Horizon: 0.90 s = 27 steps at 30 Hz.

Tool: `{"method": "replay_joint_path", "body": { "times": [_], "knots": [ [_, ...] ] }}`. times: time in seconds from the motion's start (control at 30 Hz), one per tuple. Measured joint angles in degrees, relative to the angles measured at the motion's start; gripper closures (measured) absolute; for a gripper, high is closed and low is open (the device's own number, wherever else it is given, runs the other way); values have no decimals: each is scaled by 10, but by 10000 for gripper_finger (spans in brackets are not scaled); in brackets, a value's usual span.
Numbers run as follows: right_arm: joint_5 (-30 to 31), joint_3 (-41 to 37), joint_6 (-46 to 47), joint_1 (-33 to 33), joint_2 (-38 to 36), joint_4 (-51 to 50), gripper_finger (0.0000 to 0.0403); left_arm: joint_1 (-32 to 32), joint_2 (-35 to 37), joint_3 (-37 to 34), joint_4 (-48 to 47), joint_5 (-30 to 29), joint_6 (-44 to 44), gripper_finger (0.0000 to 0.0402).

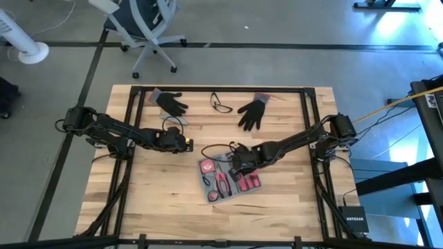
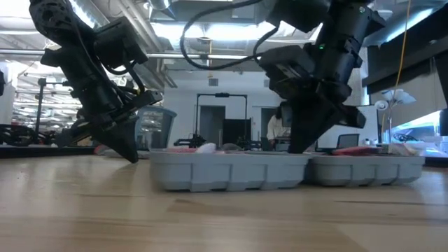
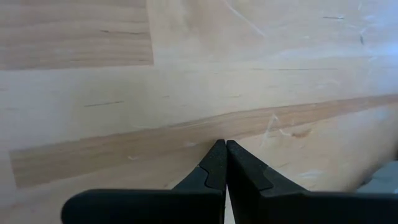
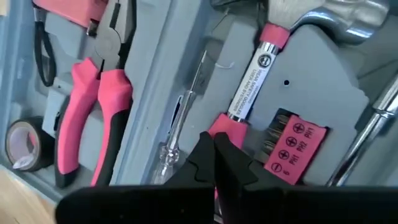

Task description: Prefit tool cases

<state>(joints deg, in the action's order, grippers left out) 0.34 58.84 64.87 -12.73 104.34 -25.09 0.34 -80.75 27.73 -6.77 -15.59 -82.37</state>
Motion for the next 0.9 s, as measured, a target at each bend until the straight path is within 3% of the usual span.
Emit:
{"method": "replay_joint_path", "body": {
  "times": [0.17,0.33,0.9],
  "knots": [
    [13,1,-2,15,-52,-56,403,0,1,0,0,0,-1,401],
    [66,21,-6,31,-86,-73,403,0,2,0,2,0,-1,401],
    [49,1,-42,43,-8,-40,403,-1,2,0,-1,11,-1,402]
  ]
}}
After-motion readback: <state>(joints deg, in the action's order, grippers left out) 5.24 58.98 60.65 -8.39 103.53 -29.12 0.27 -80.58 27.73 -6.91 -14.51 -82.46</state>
